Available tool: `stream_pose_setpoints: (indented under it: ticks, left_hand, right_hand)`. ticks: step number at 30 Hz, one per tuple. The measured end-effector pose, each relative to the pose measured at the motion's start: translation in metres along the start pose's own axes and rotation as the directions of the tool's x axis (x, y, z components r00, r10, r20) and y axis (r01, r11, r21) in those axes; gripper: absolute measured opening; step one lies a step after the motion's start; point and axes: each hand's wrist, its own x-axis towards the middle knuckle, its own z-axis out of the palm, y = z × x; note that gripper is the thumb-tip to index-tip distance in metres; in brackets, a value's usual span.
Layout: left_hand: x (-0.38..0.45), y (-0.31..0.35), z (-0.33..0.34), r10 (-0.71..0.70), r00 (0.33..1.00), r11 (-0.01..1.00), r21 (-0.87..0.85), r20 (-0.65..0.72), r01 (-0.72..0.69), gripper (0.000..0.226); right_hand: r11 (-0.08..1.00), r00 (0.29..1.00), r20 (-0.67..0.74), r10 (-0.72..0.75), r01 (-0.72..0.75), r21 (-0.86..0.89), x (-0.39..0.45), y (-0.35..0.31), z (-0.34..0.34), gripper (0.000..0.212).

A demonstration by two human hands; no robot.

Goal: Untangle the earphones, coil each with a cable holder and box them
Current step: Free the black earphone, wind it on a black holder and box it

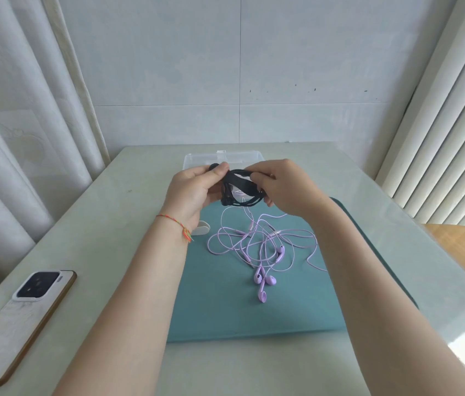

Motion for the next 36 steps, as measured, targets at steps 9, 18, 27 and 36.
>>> stream_pose_setpoints:
  ticks: [9, 18, 27, 36]
  left_hand:
    - [0.004, -0.002, 0.003, -0.004, 0.994, 0.997, -0.078, -0.112, -0.005, 0.011]
    - [0.006, -0.004, 0.007, -0.026, 0.986, 0.995, -0.097, -0.164, 0.010, 0.011]
    - [0.005, -0.010, 0.010, 0.039, 0.973, 0.999, -0.009, -0.229, -0.042, 0.011]
    - [0.001, -0.012, 0.016, 0.201, 0.913, 0.966, 0.228, -0.355, -0.124, 0.025]
  right_hand:
    - [0.981, 0.996, -0.093, 0.019, 0.000, 0.192, 0.003, 0.004, 0.004, 0.030]
    - [1.000, 0.980, -0.199, -0.007, 0.008, 0.007, 0.009, 0.006, 0.020, 0.022]
    - [0.988, 0.977, -0.211, -0.019, -0.014, -0.156, 0.008, 0.008, 0.025, 0.023]
    - [0.986, 0.978, -0.205, 0.038, -0.070, -0.151, 0.010, 0.003, 0.029, 0.022]
